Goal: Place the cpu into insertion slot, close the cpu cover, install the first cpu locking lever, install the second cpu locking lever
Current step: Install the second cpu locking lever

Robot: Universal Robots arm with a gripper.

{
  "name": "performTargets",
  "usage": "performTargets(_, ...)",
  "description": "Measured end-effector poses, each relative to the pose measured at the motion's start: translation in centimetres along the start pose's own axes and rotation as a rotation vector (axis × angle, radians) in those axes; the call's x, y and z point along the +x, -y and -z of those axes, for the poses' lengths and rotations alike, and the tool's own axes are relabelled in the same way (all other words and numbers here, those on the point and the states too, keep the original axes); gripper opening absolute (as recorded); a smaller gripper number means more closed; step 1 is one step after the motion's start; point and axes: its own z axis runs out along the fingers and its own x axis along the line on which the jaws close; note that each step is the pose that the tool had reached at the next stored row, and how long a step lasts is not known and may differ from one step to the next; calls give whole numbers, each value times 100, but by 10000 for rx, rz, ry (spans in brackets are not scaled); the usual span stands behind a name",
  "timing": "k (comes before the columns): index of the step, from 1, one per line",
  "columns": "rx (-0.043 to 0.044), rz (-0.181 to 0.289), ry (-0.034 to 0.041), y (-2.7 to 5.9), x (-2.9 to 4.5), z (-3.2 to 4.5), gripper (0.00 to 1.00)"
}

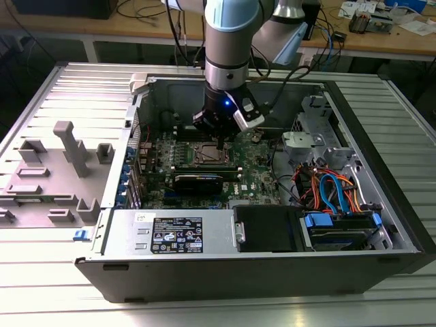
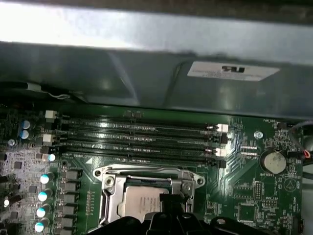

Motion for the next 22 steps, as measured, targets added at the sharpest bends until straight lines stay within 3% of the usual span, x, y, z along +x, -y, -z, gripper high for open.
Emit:
performTargets(9, -1, 3, 0, 32, 1, 76, 11)
performTargets(16, -3, 0, 1, 203, 15, 82, 11)
performTargets(17, -35, 0, 3, 228, 17, 84, 11)
performTargets(19, -226, -4, 18, 275, 21, 88, 11)
performTargets(22, -267, -4, 20, 307, 23, 116, 11)
